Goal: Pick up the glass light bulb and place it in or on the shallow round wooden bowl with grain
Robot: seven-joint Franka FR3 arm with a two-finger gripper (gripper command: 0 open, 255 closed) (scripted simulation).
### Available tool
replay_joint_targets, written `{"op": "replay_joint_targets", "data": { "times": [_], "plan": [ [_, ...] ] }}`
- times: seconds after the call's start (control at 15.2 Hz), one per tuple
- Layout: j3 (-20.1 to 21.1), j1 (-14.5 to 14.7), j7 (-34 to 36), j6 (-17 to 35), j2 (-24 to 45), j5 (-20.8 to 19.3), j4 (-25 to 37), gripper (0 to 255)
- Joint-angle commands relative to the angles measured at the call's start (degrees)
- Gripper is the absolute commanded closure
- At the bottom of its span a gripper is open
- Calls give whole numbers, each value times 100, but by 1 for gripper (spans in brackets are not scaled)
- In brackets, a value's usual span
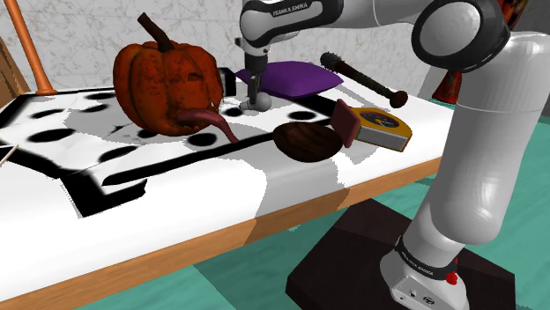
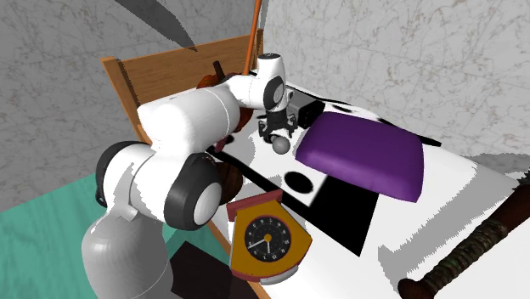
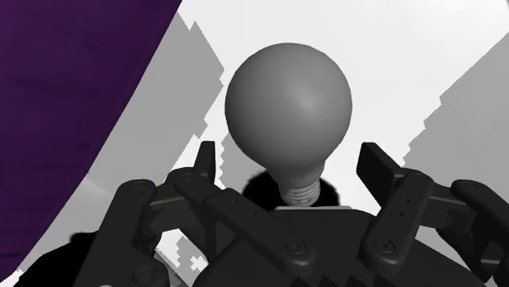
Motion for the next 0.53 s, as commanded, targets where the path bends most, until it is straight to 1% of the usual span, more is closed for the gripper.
{"op": "replay_joint_targets", "data": {
  "times": [0.0, 0.07, 0.46],
  "plan": [
    [-1, -4, -21, 134, 40, -10, -93, 0],
    [-4, -10, -19, 244, 68, -12, -173, 0],
    [-4, -10, -19, 244, 68, -12, -173, 0]
  ]
}}
